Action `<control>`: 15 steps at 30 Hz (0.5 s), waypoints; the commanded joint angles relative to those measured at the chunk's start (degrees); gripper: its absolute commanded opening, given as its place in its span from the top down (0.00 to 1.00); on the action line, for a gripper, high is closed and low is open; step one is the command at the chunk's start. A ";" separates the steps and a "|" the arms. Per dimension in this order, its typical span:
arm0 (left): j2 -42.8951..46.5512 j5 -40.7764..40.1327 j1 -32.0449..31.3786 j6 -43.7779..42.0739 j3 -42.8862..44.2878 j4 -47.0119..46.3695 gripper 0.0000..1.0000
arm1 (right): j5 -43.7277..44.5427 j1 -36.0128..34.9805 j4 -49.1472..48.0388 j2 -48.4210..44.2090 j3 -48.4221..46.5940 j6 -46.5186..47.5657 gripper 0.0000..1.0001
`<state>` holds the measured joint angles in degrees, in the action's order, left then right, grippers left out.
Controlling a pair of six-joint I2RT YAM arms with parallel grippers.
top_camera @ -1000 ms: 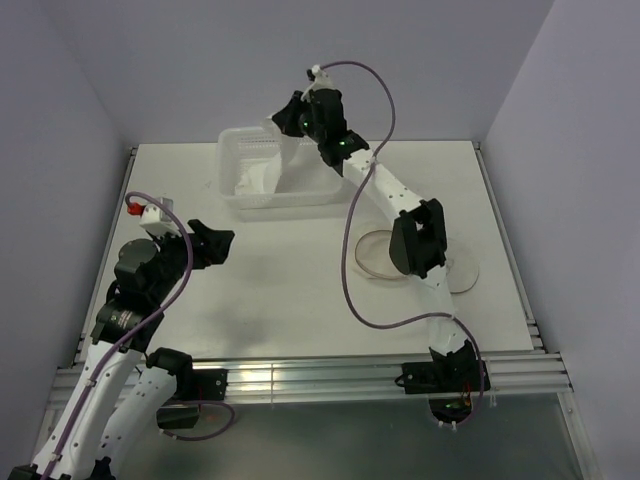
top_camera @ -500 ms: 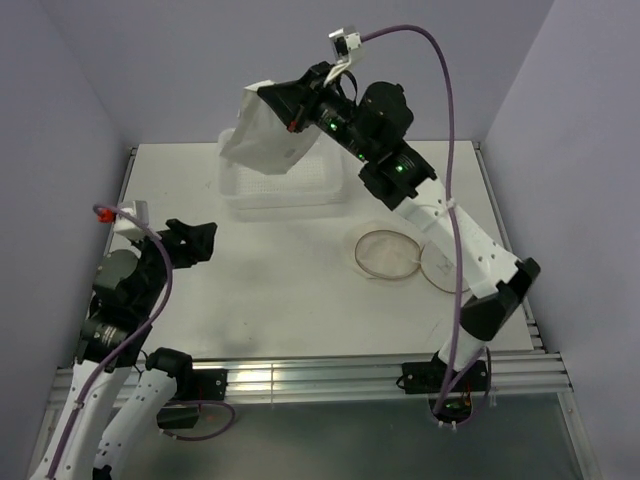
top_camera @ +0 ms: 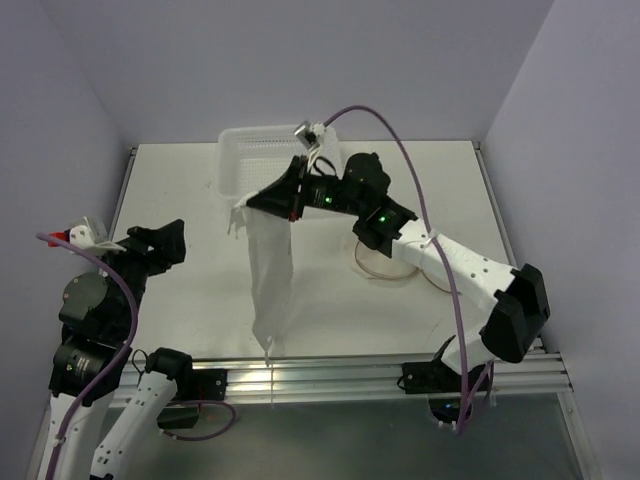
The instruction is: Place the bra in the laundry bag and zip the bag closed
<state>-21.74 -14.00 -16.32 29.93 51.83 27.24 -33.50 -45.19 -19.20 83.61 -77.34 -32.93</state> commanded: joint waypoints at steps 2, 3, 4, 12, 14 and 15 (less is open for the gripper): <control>-2.25 -2.35 0.23 2.85 -1.73 0.00 0.15 | -11.68 -2.52 -12.35 0.32 4.65 -7.06 1.00; -2.69 -2.61 0.23 3.29 -2.08 -0.43 0.15 | -11.77 -3.41 -9.57 -0.29 4.13 -4.97 1.00; -2.96 -3.22 0.23 3.55 -2.26 -1.05 0.15 | -11.85 -4.37 -7.80 -0.82 3.61 -3.21 1.00; -3.75 -4.46 0.23 3.29 -1.30 -2.28 0.15 | -9.66 -10.70 -6.28 -9.86 6.59 -1.70 1.00; -4.01 -4.63 0.23 3.03 -0.25 -2.02 0.15 | -10.01 -12.81 -6.38 -10.75 6.33 -2.14 1.00; -4.10 -5.16 0.23 2.85 0.11 -2.02 0.15 | -10.62 -13.51 -6.29 -11.36 6.24 -2.05 1.00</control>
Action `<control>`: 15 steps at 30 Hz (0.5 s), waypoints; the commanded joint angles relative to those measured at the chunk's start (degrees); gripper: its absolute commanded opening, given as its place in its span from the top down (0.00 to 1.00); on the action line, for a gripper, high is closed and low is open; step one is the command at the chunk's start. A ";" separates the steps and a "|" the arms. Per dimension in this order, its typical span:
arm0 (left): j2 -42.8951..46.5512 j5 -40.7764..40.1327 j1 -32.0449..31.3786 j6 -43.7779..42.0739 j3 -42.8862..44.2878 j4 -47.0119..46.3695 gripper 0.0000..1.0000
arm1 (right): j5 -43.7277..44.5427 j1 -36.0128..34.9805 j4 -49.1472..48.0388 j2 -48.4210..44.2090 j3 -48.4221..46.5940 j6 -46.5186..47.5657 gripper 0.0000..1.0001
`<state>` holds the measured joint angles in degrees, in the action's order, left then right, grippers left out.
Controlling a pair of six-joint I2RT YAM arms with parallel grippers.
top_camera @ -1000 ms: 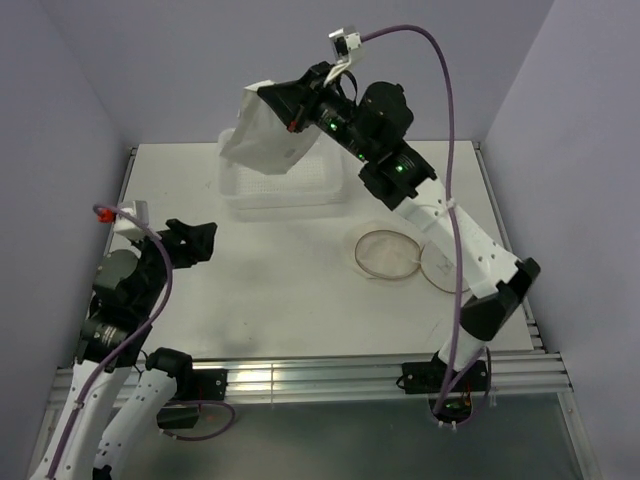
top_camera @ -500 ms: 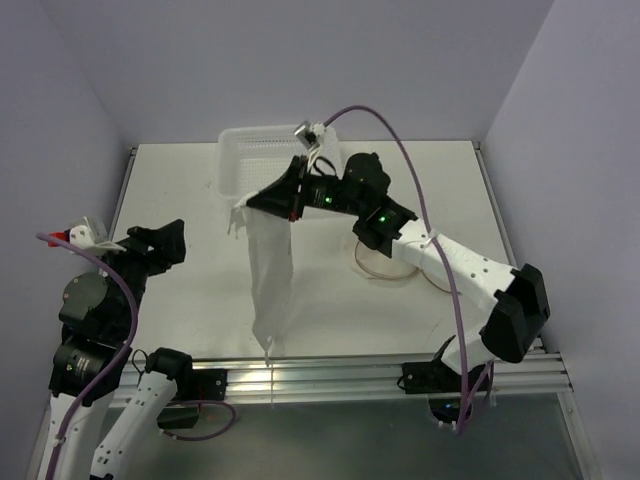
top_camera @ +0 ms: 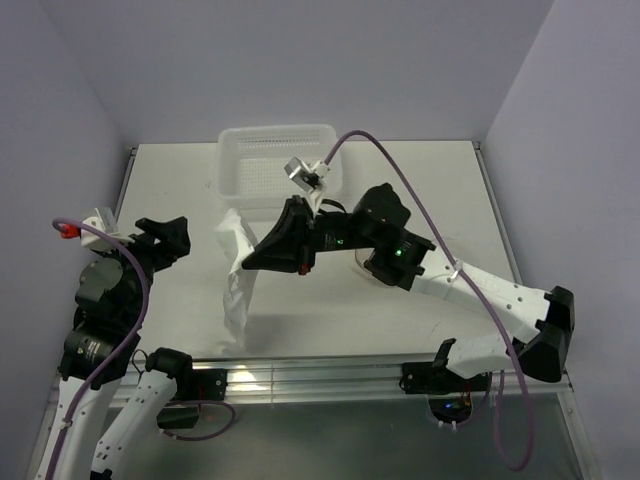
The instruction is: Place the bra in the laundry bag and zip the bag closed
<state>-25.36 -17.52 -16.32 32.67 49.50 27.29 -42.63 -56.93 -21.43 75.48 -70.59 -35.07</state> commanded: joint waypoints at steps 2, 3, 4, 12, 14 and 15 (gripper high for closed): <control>-0.47 -1.99 0.23 -0.23 3.58 -1.71 0.15 | -1.93 -3.28 -4.41 -3.67 -0.17 0.26 1.00; -0.39 -2.43 0.23 -0.41 3.76 -1.63 0.15 | -1.67 -3.19 -4.84 -3.94 0.27 0.61 1.00; -0.39 -2.61 0.23 -0.41 3.85 -1.62 0.15 | -0.62 -3.19 -4.85 -4.03 0.80 0.79 1.00; -2.14 0.29 0.23 2.31 -0.27 -4.43 0.16 | -7.01 8.12 -14.49 9.81 6.95 0.71 1.00; -2.67 1.34 0.23 3.19 -1.85 -6.28 0.16 | -9.83 11.38 -18.89 14.49 6.70 -2.53 1.00; -3.54 1.87 0.23 4.24 -2.29 -6.89 0.16 | -10.53 14.18 -19.17 18.52 5.65 -3.77 1.00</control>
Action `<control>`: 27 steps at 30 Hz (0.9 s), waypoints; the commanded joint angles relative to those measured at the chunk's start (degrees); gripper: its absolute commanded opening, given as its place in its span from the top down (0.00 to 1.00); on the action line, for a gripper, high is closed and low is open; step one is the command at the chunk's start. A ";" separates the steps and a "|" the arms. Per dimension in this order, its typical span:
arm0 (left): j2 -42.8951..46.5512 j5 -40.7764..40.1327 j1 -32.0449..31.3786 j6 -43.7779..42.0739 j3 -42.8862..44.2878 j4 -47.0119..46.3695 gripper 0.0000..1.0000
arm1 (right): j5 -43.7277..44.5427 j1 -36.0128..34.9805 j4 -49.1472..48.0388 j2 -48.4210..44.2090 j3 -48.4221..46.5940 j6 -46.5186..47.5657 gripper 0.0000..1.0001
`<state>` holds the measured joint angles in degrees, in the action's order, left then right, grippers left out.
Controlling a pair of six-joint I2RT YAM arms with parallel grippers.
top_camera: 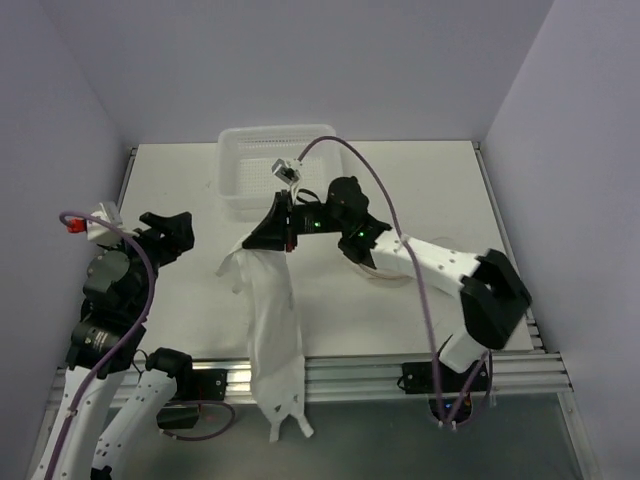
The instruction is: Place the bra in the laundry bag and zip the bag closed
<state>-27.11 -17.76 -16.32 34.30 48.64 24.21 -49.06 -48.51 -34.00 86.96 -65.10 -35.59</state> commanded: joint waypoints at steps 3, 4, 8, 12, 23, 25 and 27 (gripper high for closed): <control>-3.46 5.18 0.23 4.71 -3.37 -6.36 0.16 | 2.43 8.16 6.30 12.33 -4.22 0.22 1.00; -3.82 5.71 0.23 5.24 -4.77 -6.80 0.16 | 4.30 8.17 11.88 13.92 -6.68 2.96 1.00; -4.61 7.74 0.23 8.05 -9.61 -8.82 0.16 | 16.70 7.29 25.02 18.33 -12.77 7.29 0.44; -5.75 9.22 0.23 12.61 -14.88 -13.64 0.13 | 22.06 7.20 24.15 12.91 -8.65 6.33 0.18; -19.20 10.82 -4.94 13.77 -22.28 -26.31 0.10 | 45.17 4.30 25.99 -9.41 21.58 6.06 0.84; -21.66 10.73 -6.53 13.51 -22.01 -27.45 0.13 | 46.59 4.30 27.05 -13.63 26.22 5.71 0.88; -23.33 8.37 -11.70 12.63 -21.40 -29.73 0.16 | 48.87 4.30 28.88 -21.45 28.44 5.45 0.86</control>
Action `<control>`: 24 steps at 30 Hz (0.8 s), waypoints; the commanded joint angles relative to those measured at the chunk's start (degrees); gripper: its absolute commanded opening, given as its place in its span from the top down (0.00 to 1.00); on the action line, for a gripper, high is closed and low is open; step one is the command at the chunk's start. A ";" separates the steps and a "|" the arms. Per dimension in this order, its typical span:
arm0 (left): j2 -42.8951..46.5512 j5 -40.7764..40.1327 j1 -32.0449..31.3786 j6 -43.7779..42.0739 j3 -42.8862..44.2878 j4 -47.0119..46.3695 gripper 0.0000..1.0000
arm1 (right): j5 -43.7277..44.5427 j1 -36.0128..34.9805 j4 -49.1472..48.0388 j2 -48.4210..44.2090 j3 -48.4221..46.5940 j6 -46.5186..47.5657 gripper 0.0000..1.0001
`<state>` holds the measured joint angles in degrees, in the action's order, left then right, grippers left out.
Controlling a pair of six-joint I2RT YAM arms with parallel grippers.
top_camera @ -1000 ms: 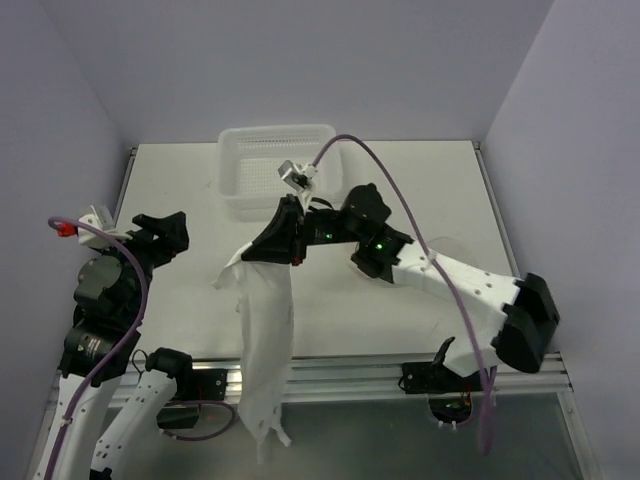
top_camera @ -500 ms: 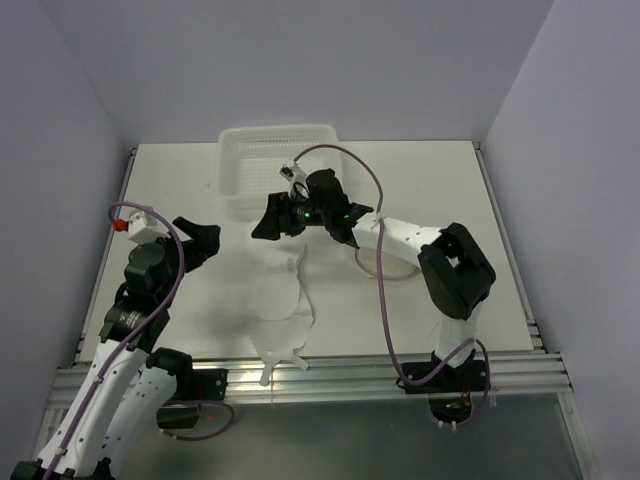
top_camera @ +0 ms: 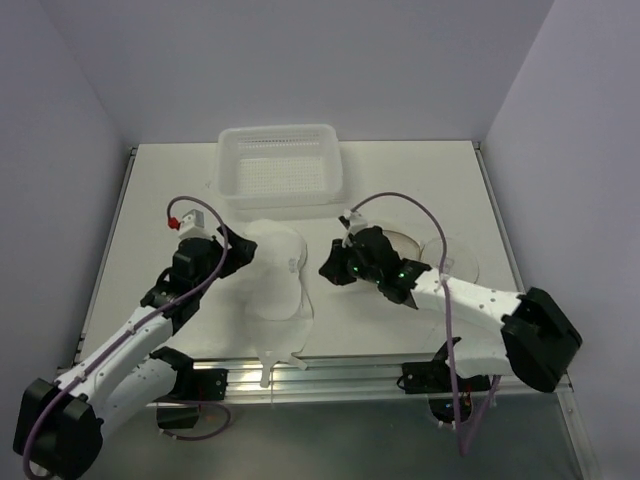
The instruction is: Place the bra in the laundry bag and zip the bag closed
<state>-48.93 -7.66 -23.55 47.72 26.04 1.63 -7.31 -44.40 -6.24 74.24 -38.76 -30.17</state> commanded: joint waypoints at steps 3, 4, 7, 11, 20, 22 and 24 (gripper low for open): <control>-6.60 -4.02 -12.90 -3.60 4.53 -11.46 0.21 | 15.11 0.63 6.48 -19.37 3.87 0.29 0.75; -8.88 -4.46 -14.84 -4.39 7.59 -11.99 0.21 | 17.05 2.03 8.59 -21.83 3.87 0.38 0.70; -18.11 -5.79 -21.35 -7.11 14.18 -12.61 0.21 | 25.20 8.85 13.69 -27.91 4.83 -0.41 0.62; -31.10 -4.12 -26.62 -10.27 22.54 -12.71 0.20 | 26.03 20.47 16.69 -29.24 6.86 -0.76 0.58; -49.15 -0.87 -29.36 -14.85 37.05 -10.77 0.19 | 22.69 33.93 15.90 -23.80 10.55 -3.40 0.50; -51.00 -0.16 -29.62 -15.29 39.34 -10.59 0.20 | 22.95 35.69 15.73 -22.91 10.29 -3.49 0.48; -53.63 1.15 -29.89 -15.56 41.36 -10.16 0.21 | 20.42 37.80 15.12 -21.07 9.76 -4.10 0.41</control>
<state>-101.12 -8.99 -52.84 34.48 63.07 -8.16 14.70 -8.88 10.24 52.03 -27.70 -33.01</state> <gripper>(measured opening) 0.793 0.562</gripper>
